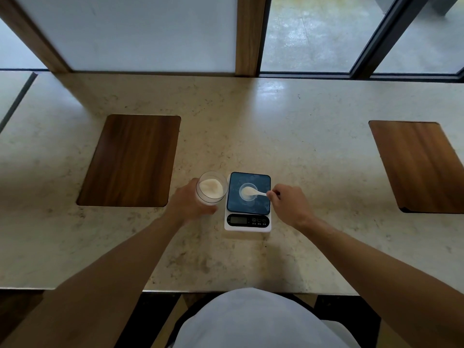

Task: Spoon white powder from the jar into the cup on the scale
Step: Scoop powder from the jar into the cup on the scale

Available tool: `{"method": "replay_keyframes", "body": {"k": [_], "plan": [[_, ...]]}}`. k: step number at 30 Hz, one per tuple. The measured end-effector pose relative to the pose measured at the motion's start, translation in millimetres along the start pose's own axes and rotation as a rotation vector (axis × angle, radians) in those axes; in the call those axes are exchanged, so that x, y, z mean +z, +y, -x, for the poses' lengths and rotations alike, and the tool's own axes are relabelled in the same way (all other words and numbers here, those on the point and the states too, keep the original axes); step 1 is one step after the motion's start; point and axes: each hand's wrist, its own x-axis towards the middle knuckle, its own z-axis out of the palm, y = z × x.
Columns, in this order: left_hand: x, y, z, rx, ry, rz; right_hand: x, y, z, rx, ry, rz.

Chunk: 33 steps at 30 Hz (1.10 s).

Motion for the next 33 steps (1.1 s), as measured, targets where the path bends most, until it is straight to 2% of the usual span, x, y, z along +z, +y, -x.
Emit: {"method": "replay_keyframes", "body": {"k": [11, 21, 27, 30, 33], "plan": [[-0.8, 1.2, 3.2, -0.006, 0.013, -0.009, -4.7, -3.4, 6.5, -0.106, 0.018, 0.094], [-2.0, 3.5, 4.0, 0.014, -0.004, 0.002, -15.3, -6.9, 14.9, -0.287, 0.038, 0.194], [-0.1, 2.7, 4.3, 0.015, 0.003, 0.012, -19.2, -6.5, 22.3, -0.391, 0.121, 0.176], [0.4, 0.9, 3.4, 0.015, -0.005, 0.018, -17.0, -3.4, 24.0, -0.381, 0.169, 0.133], [-0.5, -0.7, 2.9, 0.022, -0.001, 0.021, -14.2, -7.7, 23.3, -0.232, 0.230, -0.027]]}}
